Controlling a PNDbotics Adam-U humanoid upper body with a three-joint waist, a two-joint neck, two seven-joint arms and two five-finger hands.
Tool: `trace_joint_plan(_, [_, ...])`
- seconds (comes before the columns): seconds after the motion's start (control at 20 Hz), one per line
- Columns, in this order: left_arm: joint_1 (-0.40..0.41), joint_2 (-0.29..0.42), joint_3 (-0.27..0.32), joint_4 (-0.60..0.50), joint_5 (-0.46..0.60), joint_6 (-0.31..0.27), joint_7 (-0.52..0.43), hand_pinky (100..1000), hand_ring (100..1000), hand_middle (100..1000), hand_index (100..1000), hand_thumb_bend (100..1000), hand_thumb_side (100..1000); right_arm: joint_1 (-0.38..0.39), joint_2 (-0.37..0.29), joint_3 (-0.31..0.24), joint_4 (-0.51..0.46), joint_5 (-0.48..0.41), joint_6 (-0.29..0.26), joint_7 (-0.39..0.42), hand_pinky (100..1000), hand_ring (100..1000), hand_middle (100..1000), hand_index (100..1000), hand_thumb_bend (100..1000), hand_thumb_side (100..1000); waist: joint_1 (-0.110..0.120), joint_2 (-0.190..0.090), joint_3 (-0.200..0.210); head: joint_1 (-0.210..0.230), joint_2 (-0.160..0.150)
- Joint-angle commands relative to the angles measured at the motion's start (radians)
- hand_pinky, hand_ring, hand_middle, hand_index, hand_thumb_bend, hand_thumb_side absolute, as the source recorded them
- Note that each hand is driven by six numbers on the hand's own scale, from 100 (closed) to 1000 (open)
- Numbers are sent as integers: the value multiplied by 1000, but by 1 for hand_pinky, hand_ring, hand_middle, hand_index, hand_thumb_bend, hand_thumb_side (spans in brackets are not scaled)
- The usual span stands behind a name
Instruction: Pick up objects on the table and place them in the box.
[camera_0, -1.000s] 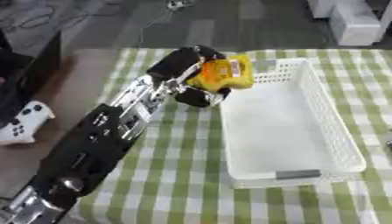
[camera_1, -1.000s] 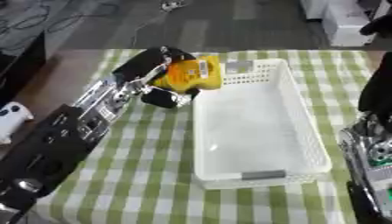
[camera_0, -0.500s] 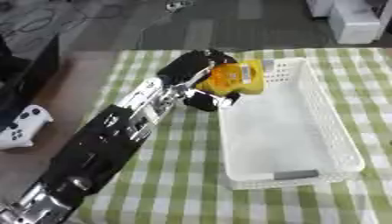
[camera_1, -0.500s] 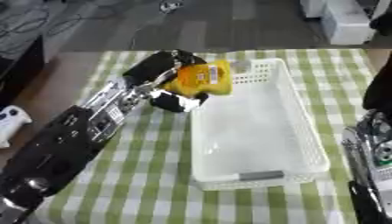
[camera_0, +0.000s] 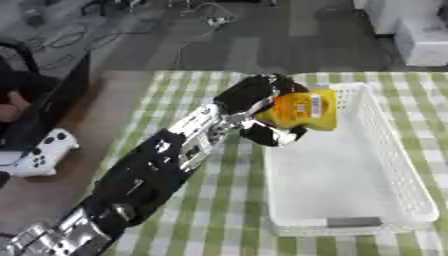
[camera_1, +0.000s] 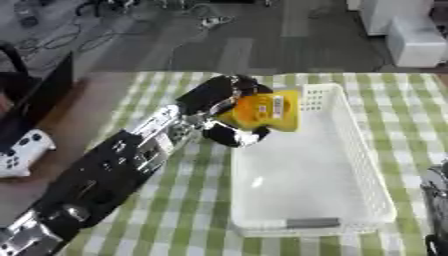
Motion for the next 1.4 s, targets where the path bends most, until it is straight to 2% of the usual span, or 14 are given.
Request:
trace_joint_plan(0.05, [-35, 8, 0, -12, -2, -55, 26, 100, 100, 100, 239, 100, 495, -25, 9, -9, -13, -10, -15, 2, 406, 609, 622, 727, 100, 884, -1, -9, -6, 33, -21])
trace_joint_plan(0.2, [-38, 2, -2, -8, 8, -115, 66, 100, 100, 100, 249, 100, 495, -36, 17, -14, -13, -16, -28, 1, 409, 608, 621, 726, 100, 880, 1, -8, -16, 44, -29])
trace_joint_plan(0.25, [-38, -1, -4, -5, 17, -136, 77, 100, 100, 100, 278, 100, 486, -39, 19, -15, -13, -18, -31, 0, 410, 607, 621, 724, 100, 878, 2, -7, -19, 47, -30])
trace_joint_plan(0.3, [-38, -4, -8, -1, 32, -161, 83, 100, 100, 179, 334, 100, 494, -42, 21, -16, -13, -20, -33, 0, 411, 607, 620, 722, 100, 877, 3, -7, -22, 49, -32])
trace_joint_plan(0.35, [-38, -6, -11, 2, 47, -184, 86, 100, 123, 317, 433, 100, 581, -44, 23, -17, -13, -21, -36, 0, 412, 607, 620, 721, 100, 876, 4, -6, -23, 51, -33])
trace_joint_plan(0.4, [-38, -7, -15, 3, 61, -212, 85, 100, 252, 425, 517, 100, 611, -46, 24, -18, -13, -22, -37, -1, 413, 607, 620, 720, 100, 876, 5, -6, -25, 53, -33])
trace_joint_plan(0.45, [-38, -6, -16, 5, 69, -235, 79, 326, 445, 584, 655, 100, 610, -47, 25, -18, -13, -23, -39, -1, 413, 607, 620, 719, 100, 877, 5, -6, -26, 53, -33])
trace_joint_plan(0.5, [-38, -3, -18, 6, 66, -251, 65, 540, 561, 697, 722, 100, 664, -47, 25, -19, -13, -24, -39, -2, 413, 607, 620, 718, 100, 877, 6, -6, -26, 52, -33])
trace_joint_plan(0.6, [-38, -3, -17, 9, 51, -266, 39, 807, 767, 859, 831, 215, 775, -47, 25, -19, -13, -25, -39, -2, 413, 607, 620, 717, 100, 876, 6, -6, -26, 49, -32])
trace_joint_plan(0.7, [-38, -3, -14, 10, 30, -270, 16, 948, 863, 928, 885, 240, 838, -46, 24, -19, -13, -25, -39, -2, 412, 607, 620, 717, 100, 877, 5, -6, -24, 46, -31])
trace_joint_plan(0.8, [-37, -3, -10, 11, 10, -269, 1, 1000, 901, 956, 910, 233, 866, -44, 23, -19, -13, -25, -39, -2, 412, 607, 620, 717, 100, 877, 5, -7, -23, 43, -32])
trace_joint_plan(0.95, [-35, -6, -3, 19, -10, -255, -12, 1000, 936, 994, 943, 241, 881, -41, 21, -19, -13, -24, -36, -3, 411, 608, 621, 717, 100, 879, 4, -8, -18, 43, -32])
trace_joint_plan(1.15, [-28, -10, 1, 32, -36, -235, -21, 1000, 943, 1000, 955, 295, 871, -39, 18, -19, -13, -23, -37, -3, 411, 608, 620, 717, 100, 878, 2, -8, -14, 43, -38])
trace_joint_plan(1.4, [-18, -2, 11, 25, -24, -218, -4, 1000, 920, 995, 940, 286, 858, -34, 14, -22, -13, -19, -36, -5, 410, 608, 621, 717, 100, 879, 1, -9, -2, 36, -39])
